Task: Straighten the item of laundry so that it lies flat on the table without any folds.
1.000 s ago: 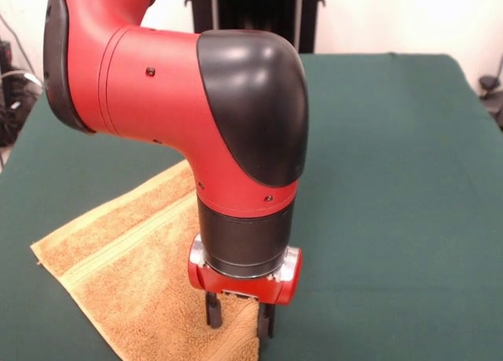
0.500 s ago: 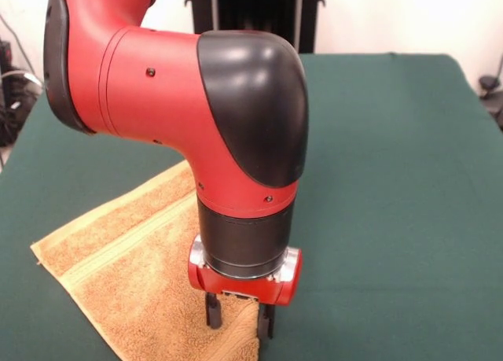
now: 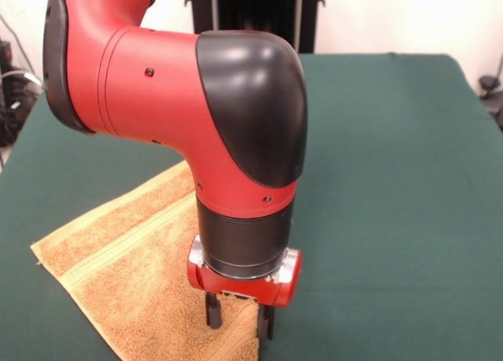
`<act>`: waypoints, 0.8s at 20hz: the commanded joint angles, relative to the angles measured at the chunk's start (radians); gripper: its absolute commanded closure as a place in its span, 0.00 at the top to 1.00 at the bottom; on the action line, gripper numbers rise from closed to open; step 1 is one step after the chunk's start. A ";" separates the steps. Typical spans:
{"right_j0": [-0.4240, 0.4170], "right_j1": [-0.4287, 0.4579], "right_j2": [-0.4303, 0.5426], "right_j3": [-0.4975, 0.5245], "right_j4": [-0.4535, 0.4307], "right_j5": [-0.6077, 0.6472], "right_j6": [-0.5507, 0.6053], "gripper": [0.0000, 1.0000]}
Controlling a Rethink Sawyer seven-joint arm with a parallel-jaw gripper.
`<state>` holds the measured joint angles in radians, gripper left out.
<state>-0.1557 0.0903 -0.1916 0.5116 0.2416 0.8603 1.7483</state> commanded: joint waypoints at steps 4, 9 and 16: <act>-0.012 0.098 0.055 0.086 0.059 0.042 0.330 0.00; -0.005 0.093 0.049 0.098 0.054 0.007 0.352 0.00; -0.002 0.099 0.039 0.085 0.054 0.031 0.354 0.00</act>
<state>-0.1770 0.0962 -0.1918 0.5111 0.2842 0.8605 1.8356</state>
